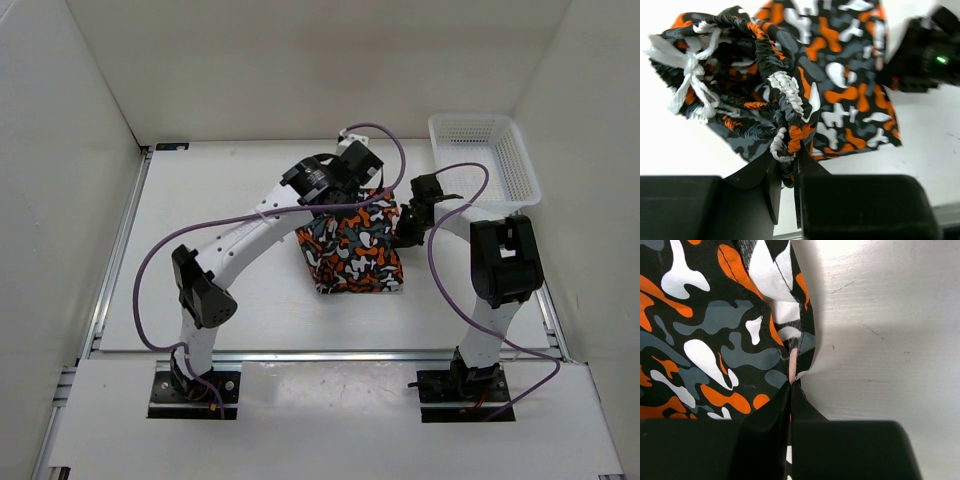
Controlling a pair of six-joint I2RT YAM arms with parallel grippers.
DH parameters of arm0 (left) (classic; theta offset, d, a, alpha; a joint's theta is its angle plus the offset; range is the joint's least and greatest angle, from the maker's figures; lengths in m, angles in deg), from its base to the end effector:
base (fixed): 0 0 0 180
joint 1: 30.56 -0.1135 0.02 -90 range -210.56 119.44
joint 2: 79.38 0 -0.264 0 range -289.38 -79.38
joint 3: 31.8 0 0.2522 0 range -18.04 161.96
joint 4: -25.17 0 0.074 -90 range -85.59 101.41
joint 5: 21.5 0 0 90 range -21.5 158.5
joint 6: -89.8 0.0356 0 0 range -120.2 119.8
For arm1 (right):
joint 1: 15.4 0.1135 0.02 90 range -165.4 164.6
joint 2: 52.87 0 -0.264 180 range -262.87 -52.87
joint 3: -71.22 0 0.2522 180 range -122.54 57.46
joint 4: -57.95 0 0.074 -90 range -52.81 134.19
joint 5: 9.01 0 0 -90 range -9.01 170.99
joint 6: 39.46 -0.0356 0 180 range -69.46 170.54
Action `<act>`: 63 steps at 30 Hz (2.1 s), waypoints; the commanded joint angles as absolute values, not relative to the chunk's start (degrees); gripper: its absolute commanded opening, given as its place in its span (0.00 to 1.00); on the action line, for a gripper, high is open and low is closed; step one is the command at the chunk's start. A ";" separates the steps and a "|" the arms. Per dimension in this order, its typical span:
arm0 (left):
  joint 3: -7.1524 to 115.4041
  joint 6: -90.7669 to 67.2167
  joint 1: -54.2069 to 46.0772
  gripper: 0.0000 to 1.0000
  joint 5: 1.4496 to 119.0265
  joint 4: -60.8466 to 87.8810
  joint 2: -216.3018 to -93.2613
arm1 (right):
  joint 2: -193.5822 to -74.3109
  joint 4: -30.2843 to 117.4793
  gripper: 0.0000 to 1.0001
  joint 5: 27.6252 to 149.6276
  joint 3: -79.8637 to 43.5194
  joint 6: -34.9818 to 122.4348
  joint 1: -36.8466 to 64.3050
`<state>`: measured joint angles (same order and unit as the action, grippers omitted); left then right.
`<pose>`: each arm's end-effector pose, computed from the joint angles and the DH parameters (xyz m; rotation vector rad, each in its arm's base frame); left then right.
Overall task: Fold and stack the shorts
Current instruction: Fold the shorts
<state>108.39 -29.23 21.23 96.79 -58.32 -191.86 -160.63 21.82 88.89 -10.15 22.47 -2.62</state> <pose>0.2628 -0.3066 0.3876 0.2885 2.3689 -0.0182 0.3664 0.0881 0.1559 0.3153 2.6928 0.4067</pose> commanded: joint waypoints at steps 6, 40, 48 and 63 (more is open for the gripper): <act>107.46 -25.69 24.10 0.10 89.24 -50.81 -197.31 | -162.38 23.45 0.00 88.63 -8.72 21.98 -2.39; 87.00 -30.34 9.60 0.10 72.99 -45.37 -181.86 | -137.42 13.34 0.48 74.39 -5.72 24.35 -1.78; 81.27 -32.01 10.12 0.10 70.08 -37.11 -192.73 | -147.07 15.09 0.01 81.86 -13.64 26.02 3.49; 85.04 -30.43 10.13 0.10 69.64 -36.39 -196.64 | -155.90 17.48 0.00 77.39 -13.99 21.98 3.50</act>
